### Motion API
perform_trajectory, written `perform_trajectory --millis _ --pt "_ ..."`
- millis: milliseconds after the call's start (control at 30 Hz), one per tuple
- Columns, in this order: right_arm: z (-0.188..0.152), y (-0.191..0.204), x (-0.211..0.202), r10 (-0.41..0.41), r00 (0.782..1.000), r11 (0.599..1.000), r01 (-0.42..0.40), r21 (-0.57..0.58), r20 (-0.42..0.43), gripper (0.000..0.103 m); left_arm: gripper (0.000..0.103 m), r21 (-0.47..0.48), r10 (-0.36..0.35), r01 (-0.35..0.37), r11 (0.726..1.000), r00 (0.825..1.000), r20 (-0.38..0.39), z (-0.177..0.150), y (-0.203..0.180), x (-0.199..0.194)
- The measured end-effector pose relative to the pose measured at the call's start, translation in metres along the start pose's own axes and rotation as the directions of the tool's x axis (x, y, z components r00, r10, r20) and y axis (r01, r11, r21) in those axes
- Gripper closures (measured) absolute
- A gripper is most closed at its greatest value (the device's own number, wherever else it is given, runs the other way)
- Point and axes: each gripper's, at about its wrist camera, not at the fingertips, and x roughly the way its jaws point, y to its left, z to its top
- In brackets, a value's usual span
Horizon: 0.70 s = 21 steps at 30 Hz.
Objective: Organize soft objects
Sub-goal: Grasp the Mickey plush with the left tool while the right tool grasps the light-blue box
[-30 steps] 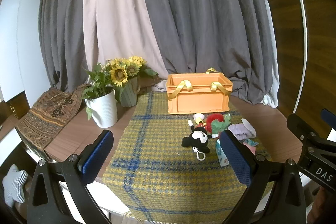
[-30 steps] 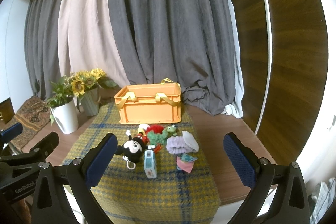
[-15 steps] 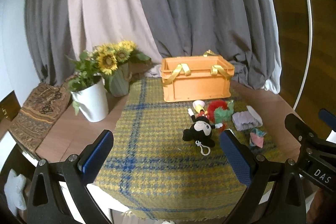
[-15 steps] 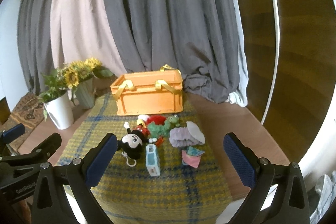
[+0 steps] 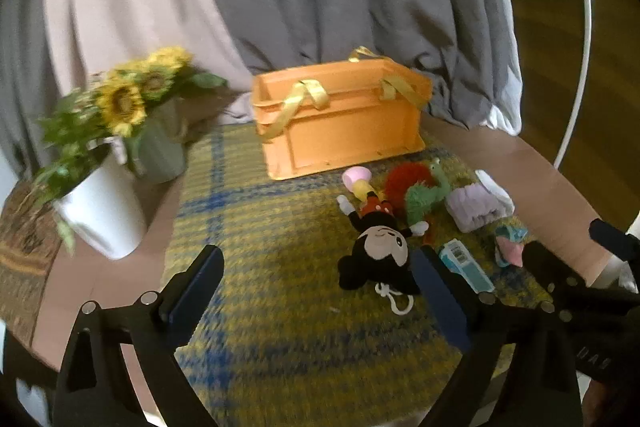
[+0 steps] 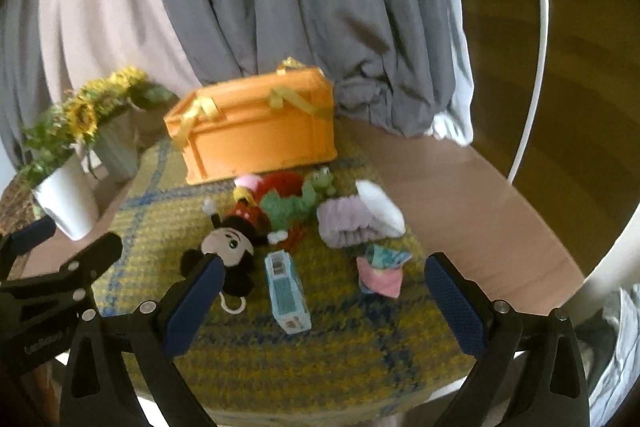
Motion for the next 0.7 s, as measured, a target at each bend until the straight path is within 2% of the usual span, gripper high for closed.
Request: perform_trajectory --millis 233,467,700 --pt "-0.012 0.007 0.041 -0.035 0.992 0.998 0.040 0.042 -0.122 0.013 0.015 0.085 -0.108 0.113 0.990 0.992 -0.064 0.008 -0.006 0.052" --pt "-0.027 0.012 0.073 -0.040 0.976 0.994 0.060 0.089 -0.215 0.024 0.019 0.117 -0.212 0.229 0.966 0.967 -0.144 0.009 -0.017 0.095" --pt "-0.036 0.018 0.091 -0.033 0.964 0.991 0.066 0.119 -0.263 0.036 0.023 0.123 -0.266 0.291 0.949 0.945 -0.189 0.008 -0.027 0.123"
